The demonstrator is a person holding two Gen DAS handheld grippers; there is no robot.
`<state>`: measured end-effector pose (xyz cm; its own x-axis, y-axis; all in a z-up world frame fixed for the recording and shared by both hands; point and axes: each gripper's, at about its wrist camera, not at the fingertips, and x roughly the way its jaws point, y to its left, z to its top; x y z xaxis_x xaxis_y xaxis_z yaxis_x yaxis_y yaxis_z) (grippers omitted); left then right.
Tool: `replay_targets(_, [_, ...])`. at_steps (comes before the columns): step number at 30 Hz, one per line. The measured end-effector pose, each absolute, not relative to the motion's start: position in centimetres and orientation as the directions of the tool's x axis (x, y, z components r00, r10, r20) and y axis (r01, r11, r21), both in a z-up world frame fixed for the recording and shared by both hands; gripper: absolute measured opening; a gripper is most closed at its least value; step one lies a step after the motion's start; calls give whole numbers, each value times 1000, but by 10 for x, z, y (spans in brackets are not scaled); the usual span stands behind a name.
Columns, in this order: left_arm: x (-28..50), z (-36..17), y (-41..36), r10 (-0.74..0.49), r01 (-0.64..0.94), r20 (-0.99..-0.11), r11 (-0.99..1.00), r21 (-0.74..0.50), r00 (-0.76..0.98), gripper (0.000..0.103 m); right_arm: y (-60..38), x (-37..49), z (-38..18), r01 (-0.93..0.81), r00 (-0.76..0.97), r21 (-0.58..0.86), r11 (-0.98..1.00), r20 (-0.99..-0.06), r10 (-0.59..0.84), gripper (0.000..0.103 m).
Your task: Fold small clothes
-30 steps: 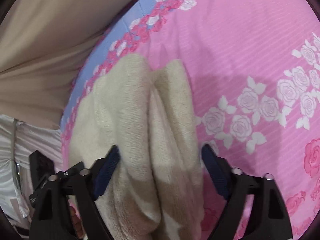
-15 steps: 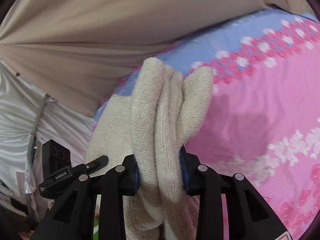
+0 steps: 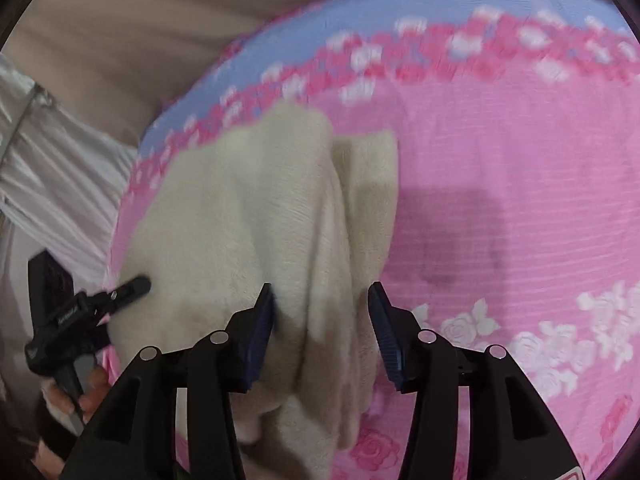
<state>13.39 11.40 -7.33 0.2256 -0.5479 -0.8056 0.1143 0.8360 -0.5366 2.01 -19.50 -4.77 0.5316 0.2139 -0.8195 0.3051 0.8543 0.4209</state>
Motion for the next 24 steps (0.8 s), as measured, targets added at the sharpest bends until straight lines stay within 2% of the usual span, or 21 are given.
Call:
replay_targets(3, [119, -15, 116, -587, 258, -740, 810, -527, 329, 63, -182, 22, 0, 231, 611, 394, 890, -770, 182, 42])
replay_targets(5, [112, 5, 106, -637, 334, -705, 769, -545, 314, 68, -172, 36, 6, 182, 617, 371, 911, -764, 188, 29])
replay_targets(7, [106, 5, 87, -657, 412, -704, 739, -532, 269, 69, -162, 56, -12, 168, 582, 332, 928, -793, 179, 7])
replay_targets(10, [100, -24, 57, -616, 461, -760, 747, -480, 206, 69, -159, 80, -61, 213, 476, 258, 942, -869, 131, 0])
replay_targets(11, [97, -41, 53, -592, 460, -785, 756, -465, 181, 68, -165, 87, -83, 231, 429, 222, 947, -897, 105, 0])
replay_targets(13, [93, -66, 51, -560, 493, -811, 760, -423, 168, 61, -177, 87, -93, 224, 464, 281, 933, -873, 152, 0])
replay_targets(14, [90, -68, 51, -549, 522, -814, 759, -389, 192, 57, -182, 87, -89, 250, 456, 314, 916, -873, 175, 0])
replay_targets(16, [86, -67, 53, -545, 560, -812, 748, -356, 211, 57, -180, 80, -67, 264, 475, 329, 907, -862, 175, 3])
replay_targets(18, [87, -59, 58, -560, 551, -802, 744, -377, 207, 57, -166, 61, -37, 218, 509, 338, 915, -840, 189, 9])
replay_targets(20, [90, -60, 67, -574, 534, -795, 743, -404, 197, 58, -147, 34, -22, 174, 522, 362, 916, -823, 226, 10])
replay_targets(22, [97, -62, 70, -586, 516, -788, 742, -429, 188, 58, -126, 19, -30, 159, 478, 327, 931, -851, 217, 10])
replay_targets(23, [98, -64, 71, -589, 508, -786, 743, -435, 187, 58, -116, 15, -49, 157, 418, 258, 953, -892, 172, 10])
replay_targets(24, [97, -64, 72, -590, 508, -785, 743, -436, 190, 58, -111, 13, -73, 162, 369, 202, 966, -920, 130, 4])
